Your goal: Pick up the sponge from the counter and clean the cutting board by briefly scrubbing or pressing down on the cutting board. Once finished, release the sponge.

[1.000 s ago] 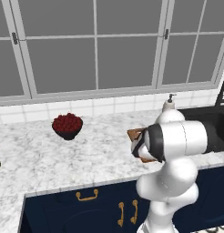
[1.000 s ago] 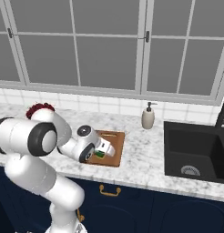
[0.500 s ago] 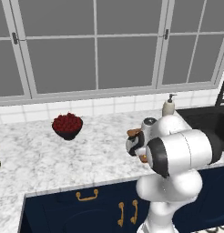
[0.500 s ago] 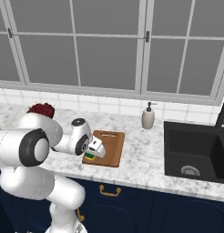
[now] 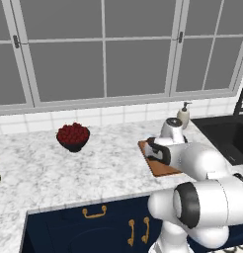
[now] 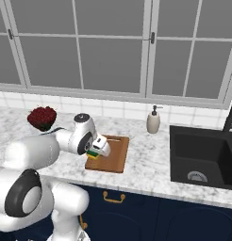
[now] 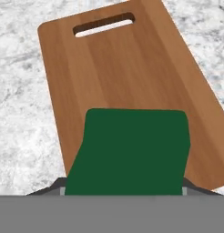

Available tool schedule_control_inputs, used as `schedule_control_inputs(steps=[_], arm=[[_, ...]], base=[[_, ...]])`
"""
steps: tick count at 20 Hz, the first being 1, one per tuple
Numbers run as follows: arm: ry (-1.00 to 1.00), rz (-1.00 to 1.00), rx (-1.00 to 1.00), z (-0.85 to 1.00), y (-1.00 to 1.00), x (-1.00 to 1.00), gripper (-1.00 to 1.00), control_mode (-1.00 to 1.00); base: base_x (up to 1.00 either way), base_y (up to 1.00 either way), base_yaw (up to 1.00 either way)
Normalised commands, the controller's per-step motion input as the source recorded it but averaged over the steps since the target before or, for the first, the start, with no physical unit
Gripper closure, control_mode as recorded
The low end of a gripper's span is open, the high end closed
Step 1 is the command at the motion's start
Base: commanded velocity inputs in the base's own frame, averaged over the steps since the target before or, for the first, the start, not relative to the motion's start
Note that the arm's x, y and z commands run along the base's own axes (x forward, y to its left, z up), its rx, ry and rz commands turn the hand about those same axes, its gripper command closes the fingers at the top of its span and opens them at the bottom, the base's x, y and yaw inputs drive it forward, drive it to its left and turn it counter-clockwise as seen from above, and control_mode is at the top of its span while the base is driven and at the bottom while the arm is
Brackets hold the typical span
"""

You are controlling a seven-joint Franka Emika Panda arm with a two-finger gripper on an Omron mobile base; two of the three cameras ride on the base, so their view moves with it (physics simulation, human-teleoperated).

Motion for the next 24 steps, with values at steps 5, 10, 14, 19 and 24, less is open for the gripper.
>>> schedule_control_inputs(steps=[5,10,14,19,24], arm=[[-0.05,0.07,0.04,1.00,-0.03,0.11,1.00,-1.00],[0.17,0.15,0.05,0.65,0.62,0.00,1.00,-1.00],[0.01,0.13,-0.02,0.03,0.96,0.11,1.00,-1.00],[0.03,0.09,-0.02,-0.18,0.97,0.31,1.00,-1.00],[0.01,0.02,-0.07,-0.57,0.16,0.06,1.00,-1.00]], base=[[0.00,0.00,0.00],[0.00,0.00,0.00],[0.00,0.00,0.00],[0.00,0.00,0.00],[0.00,0.00,0.00]])
